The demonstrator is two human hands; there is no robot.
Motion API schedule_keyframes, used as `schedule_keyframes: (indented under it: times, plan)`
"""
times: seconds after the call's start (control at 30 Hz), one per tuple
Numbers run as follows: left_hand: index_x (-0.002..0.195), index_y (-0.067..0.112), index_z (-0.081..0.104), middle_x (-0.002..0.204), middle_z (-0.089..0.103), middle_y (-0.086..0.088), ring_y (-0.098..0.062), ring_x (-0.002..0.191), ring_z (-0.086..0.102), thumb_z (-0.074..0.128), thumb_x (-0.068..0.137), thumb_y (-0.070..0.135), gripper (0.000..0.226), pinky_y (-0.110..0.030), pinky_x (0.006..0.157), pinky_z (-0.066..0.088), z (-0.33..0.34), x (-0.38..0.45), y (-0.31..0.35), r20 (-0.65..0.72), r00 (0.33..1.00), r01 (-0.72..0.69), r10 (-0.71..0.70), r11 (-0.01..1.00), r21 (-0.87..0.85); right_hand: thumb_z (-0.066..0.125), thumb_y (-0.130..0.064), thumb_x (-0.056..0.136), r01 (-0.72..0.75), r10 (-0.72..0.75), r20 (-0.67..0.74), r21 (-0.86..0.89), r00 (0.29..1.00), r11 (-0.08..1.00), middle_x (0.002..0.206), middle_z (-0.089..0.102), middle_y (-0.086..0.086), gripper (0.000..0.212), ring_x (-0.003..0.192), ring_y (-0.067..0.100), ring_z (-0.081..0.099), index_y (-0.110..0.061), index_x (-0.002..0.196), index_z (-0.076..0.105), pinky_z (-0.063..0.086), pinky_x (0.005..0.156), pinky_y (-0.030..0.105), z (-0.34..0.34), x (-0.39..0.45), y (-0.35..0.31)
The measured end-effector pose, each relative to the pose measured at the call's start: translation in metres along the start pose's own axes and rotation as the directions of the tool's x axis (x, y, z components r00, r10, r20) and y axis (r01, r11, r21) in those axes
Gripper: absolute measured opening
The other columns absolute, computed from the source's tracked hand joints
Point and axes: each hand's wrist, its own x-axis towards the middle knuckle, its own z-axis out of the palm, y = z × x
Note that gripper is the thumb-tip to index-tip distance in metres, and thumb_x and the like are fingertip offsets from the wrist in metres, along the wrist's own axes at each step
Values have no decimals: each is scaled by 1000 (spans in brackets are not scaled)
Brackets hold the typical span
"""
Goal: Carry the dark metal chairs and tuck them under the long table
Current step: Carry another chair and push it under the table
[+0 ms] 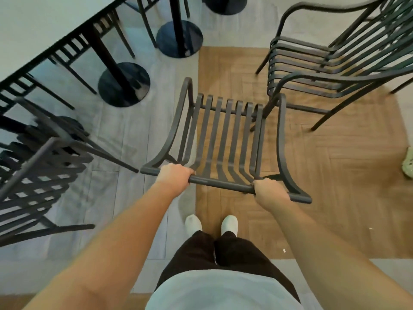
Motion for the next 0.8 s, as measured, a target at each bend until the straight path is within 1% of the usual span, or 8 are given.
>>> schedule_keyframes:
  times: [0.1,0.2,0.3,0.4,0.5,0.57,0.63,0.8]
  plan:
    - [133,36,62,102,70,0,-24,95,67,51,106,27,31,-34,74,53,5,-2,-3,7,1000,28,-28,998,-50,57,-18,100,29,-29,-12,-54,1000,998,101,68,2,22,94,25,67,-22,120,66,57,82,39,-11,8,0]
    - [132,34,63,99,70,0,-23,91,68,51,106,25,30,-37,81,58,7,-4,-1,13,997,79,-78,992,-98,57,-18,100,66,-69,-24,-84,997,994,101,68,1,23,95,24,67,-23,121,66,58,84,38,-20,19,2]
    - [132,33,62,97,67,0,-24,92,68,50,107,25,30,-36,80,55,8,-2,2,6,993,117,-117,985,-125,59,-19,100,110,-114,-30,-115,993,987,100,68,0,23,95,22,67,-24,121,66,59,88,38,-30,31,4]
    - [133,34,62,99,68,0,-23,93,67,49,108,24,30,-35,78,53,5,2,6,4,986,164,-165,974,-155,60,-19,100,153,-161,-38,-160,986,975,95,66,-1,21,88,21,65,-24,119,67,59,85,37,-43,47,8]
    - [133,36,62,103,69,-1,-23,95,67,50,107,25,30,-34,76,51,-1,7,12,15,971,237,-239,953,-190,60,-19,100,219,-231,-38,-202,972,955,93,63,-2,20,86,21,64,-24,118,67,56,82,36,-60,63,13]
    - [133,37,62,104,70,-1,-23,96,68,51,107,25,31,-35,80,55,-2,10,18,34,958,285,-284,931,-227,59,-18,100,253,-267,-36,-225,963,941,93,63,-1,20,87,21,65,-23,117,67,57,82,36,-70,73,17]
    - [132,37,62,101,69,0,-23,94,67,51,106,24,31,-39,85,58,-2,13,26,65,942,336,-330,905,-261,58,-17,100,279,-297,-39,-248,954,928,93,64,-1,19,86,21,64,-22,116,67,58,82,36,-78,82,21]
    - [135,41,59,95,64,1,-22,90,65,49,107,23,35,-37,82,59,-3,18,47,101,904,426,-415,853,-303,60,-17,100,367,-384,8,-315,923,875,98,67,1,20,93,23,68,-20,118,68,59,83,36,-97,106,33]
